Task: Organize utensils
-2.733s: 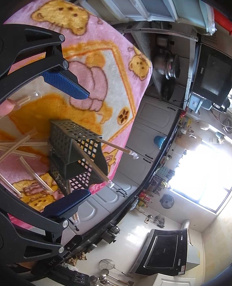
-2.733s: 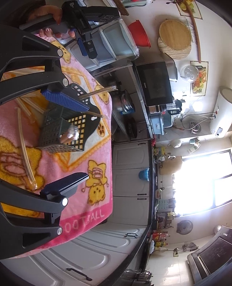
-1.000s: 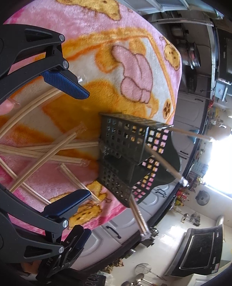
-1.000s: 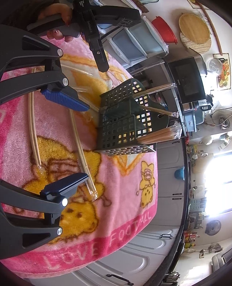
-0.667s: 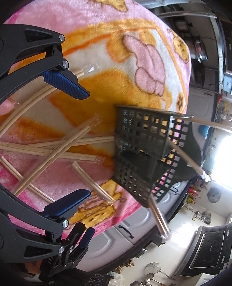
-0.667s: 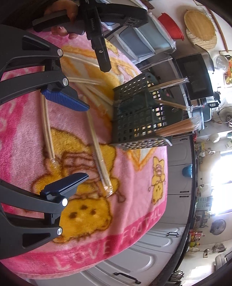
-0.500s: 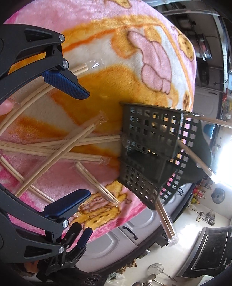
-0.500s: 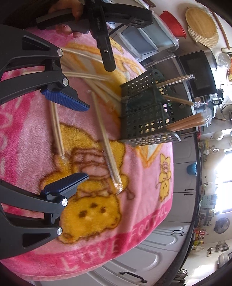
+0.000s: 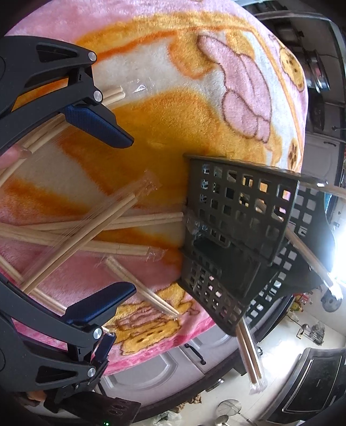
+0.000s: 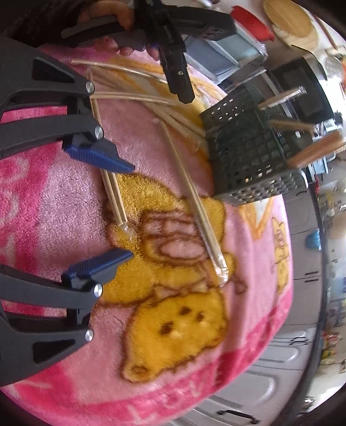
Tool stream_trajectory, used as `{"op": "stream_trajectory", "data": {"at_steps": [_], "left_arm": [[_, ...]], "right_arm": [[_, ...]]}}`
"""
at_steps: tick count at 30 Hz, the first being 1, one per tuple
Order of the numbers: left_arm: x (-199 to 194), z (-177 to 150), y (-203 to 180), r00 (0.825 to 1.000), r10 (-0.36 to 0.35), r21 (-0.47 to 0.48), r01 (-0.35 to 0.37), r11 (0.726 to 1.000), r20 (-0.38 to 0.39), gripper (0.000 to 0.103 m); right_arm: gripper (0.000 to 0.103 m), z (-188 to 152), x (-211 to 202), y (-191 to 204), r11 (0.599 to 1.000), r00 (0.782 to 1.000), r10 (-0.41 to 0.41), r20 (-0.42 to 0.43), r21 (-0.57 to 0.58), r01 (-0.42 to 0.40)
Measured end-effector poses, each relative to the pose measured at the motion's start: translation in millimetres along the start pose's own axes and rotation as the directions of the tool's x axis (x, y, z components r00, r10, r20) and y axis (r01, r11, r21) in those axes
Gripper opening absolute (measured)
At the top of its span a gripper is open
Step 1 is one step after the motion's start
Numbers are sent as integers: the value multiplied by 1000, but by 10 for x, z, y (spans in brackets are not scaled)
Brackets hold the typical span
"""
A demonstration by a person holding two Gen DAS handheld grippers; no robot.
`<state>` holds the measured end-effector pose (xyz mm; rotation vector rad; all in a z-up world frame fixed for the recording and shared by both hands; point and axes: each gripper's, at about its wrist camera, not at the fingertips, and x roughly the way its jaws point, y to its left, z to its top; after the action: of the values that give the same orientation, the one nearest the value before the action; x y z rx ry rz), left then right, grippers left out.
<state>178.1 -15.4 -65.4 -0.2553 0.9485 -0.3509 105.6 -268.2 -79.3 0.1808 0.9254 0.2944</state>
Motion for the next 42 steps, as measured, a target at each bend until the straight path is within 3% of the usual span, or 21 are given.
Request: {"op": "stream_trajectory", "data": {"at_steps": [4,6,7,9,12,25,31,42], "left_arm": [[47,30,33,1000,-5,-12,5,1000,-9,77],[68,46,44,1000,4,-13,-4,1000,-10,69],[76,51,49,1000,5,-15,-5,1000,-11,64],[94,61,58,1000,10,-17,-11,1000,-14,61],[106,79,73,1000,18,-17,-19,1000,-16,56],[90,88,171,998,56,-23,-56,998,-7,24],[9,80,216,1000,3,-42,-2,999,15,4],[-291,136,180,994,-55,-41,59,997,96,3]], "right_arm": [[37,27,15,-60,1000,1000,-10,-3,14,10],[23,33,17,-62,1000,1000,-18,-5,4,18],[21,33,19,-62,1000,1000,-18,-6,-3,18],[12,22,13,-51,1000,1000,-22,-3,-10,22],[7,23,25,-45,1000,1000,-23,4,-20,23],[3,183,-84,-50,999,995,-25,98,-27,28],[3,323,-167,-120,999,988,-44,151,-21,47],[3,451,-343,-120,997,975,-58,217,-42,69]]}}
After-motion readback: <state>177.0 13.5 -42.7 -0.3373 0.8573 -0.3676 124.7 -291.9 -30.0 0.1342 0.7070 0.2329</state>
